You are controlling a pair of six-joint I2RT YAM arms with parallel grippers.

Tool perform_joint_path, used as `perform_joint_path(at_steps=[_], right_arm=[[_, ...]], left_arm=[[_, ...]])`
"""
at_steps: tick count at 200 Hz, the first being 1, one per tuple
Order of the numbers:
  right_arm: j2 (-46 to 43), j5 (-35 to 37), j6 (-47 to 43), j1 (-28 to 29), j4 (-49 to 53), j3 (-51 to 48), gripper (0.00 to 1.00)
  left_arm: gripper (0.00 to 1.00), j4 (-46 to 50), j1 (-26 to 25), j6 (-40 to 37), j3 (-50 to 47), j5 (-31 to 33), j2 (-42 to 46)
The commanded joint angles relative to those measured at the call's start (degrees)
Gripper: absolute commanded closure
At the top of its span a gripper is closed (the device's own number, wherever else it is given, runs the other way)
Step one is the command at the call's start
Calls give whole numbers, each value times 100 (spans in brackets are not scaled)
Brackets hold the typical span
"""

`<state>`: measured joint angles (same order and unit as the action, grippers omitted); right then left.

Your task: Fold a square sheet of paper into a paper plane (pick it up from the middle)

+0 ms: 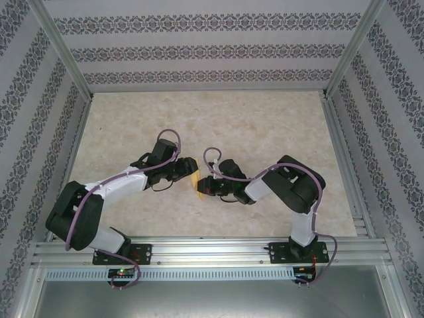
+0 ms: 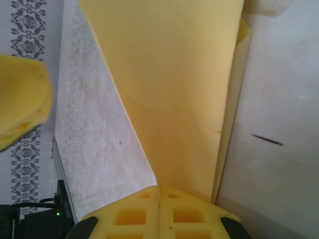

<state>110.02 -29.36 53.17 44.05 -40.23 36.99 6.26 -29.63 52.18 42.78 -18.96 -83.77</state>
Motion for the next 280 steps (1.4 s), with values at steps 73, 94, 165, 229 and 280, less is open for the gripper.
perform_joint_path(at_steps=[73, 94, 165, 229, 280], right_arm=[[146, -304, 386, -212, -495, -140, 100], [194, -310, 394, -221, -486, -131, 100], [310, -389, 529, -289, -515, -105, 100], [347, -304, 647, -330, -412, -156, 96], [284, -159, 780, -324, -372, -305, 90]], left_arm=[[49, -1343, 37, 249, 84, -375, -914], [48, -1548, 44, 289, 57, -395, -1016], [46, -1854, 35, 303, -47, -397, -1066], [46, -2086, 36, 250, -87, -202, -1517], [46, -2079, 35, 161, -60, -173, -1652]])
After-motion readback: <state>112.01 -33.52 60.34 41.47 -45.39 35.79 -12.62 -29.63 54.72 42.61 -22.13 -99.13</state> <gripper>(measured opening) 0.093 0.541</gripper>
